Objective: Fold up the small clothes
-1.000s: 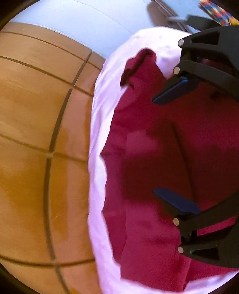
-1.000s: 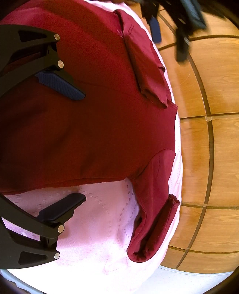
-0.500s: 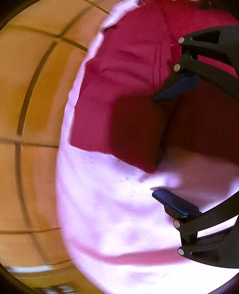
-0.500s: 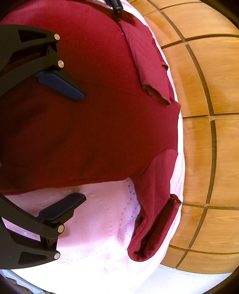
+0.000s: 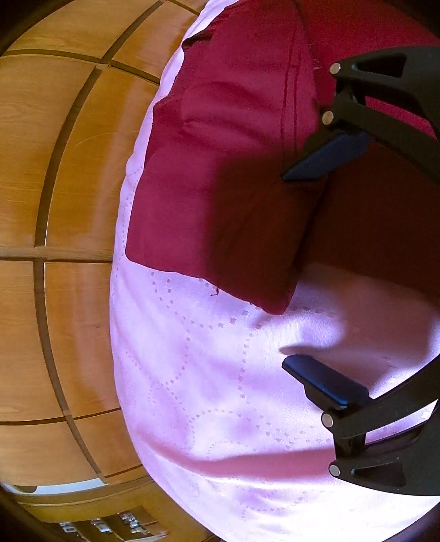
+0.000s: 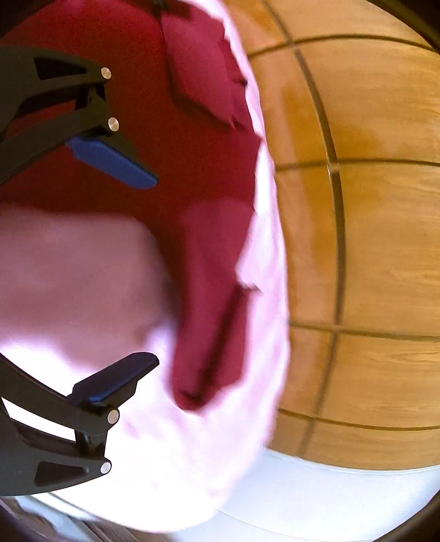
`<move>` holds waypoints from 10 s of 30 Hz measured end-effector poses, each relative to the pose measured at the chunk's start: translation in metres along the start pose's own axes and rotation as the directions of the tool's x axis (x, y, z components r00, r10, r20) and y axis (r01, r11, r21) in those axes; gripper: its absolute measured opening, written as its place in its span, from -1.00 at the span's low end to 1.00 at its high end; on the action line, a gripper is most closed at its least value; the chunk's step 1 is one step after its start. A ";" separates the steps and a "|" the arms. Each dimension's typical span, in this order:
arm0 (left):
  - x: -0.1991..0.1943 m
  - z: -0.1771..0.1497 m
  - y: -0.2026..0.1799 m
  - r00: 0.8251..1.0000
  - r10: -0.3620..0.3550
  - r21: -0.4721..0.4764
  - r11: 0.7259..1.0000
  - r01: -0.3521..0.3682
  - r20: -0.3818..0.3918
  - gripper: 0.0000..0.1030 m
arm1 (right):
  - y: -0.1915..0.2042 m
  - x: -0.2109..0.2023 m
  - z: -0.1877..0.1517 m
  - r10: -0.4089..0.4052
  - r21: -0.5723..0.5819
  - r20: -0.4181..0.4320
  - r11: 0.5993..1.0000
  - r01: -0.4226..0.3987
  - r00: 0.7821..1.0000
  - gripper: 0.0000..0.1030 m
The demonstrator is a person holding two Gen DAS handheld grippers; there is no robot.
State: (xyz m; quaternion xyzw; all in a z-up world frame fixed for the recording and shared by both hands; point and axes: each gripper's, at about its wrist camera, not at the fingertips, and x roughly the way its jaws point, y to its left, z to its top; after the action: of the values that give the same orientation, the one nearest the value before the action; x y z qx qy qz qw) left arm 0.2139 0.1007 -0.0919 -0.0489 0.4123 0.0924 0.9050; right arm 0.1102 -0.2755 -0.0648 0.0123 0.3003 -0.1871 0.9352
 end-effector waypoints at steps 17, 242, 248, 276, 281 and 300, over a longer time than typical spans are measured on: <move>-0.004 -0.009 -0.012 0.995 0.071 0.049 0.996 -0.074 0.069 0.95 | -0.035 0.130 0.058 -0.177 -0.082 -0.160 0.983 0.166 0.971 -0.14; -0.062 -0.035 0.099 0.530 -0.847 -0.370 0.506 0.779 -0.042 -0.86 | -0.068 0.033 -0.061 0.920 0.572 0.257 0.102 -0.814 0.296 -0.83; -0.030 -0.002 0.086 0.551 -0.834 -0.389 0.520 0.760 -0.040 -0.86 | -0.057 0.076 -0.038 0.903 0.636 0.246 0.124 -0.762 0.352 -0.83; 0.003 0.009 0.008 0.935 -0.344 -0.135 0.926 0.353 0.090 0.87 | 0.039 0.027 0.023 0.563 0.066 0.040 0.823 -0.564 0.826 0.18; 0.011 0.009 0.007 0.940 -0.336 -0.118 0.933 0.341 0.060 0.94 | 0.105 0.048 0.022 0.481 -0.222 -0.174 0.831 -0.510 0.859 -0.22; 0.006 0.027 -0.016 0.954 -0.290 -0.043 0.957 0.287 -0.073 0.87 | 0.094 0.138 0.037 0.332 -0.094 -0.145 0.933 -0.347 0.932 -0.31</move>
State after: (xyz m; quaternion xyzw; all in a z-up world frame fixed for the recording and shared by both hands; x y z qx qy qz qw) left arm 0.2413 0.0901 -0.0782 -0.1266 0.4345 -0.0360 0.8910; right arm 0.2679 -0.2400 -0.1210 0.0205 0.3629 -0.0031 0.9316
